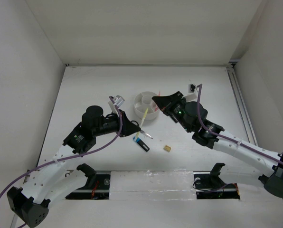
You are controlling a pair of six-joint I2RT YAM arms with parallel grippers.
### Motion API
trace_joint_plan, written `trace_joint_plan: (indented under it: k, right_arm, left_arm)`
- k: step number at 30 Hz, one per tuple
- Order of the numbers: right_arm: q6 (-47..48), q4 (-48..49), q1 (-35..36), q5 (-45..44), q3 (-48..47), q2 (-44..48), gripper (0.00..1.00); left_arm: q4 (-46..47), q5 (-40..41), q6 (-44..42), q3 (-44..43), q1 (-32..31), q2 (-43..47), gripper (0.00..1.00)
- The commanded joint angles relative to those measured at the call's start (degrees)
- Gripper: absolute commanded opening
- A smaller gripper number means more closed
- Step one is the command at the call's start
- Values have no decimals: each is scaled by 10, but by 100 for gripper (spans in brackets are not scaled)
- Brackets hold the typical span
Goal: Sort the stationery into containers
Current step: Close the pen cap on the pen.
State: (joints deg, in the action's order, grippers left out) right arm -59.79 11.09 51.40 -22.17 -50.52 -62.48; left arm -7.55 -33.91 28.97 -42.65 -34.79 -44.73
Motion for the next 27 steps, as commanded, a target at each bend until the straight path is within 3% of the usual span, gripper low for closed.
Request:
trace_joint_plan:
  k: [1, 27]
  right_arm:
    - [10, 42, 4, 4, 2, 3, 0]
    - [15, 74, 4, 15, 8, -26, 0]
  left_arm:
    - [21, 3, -1, -1, 0, 6, 0]
    - [26, 8, 5, -1, 0, 11, 0]
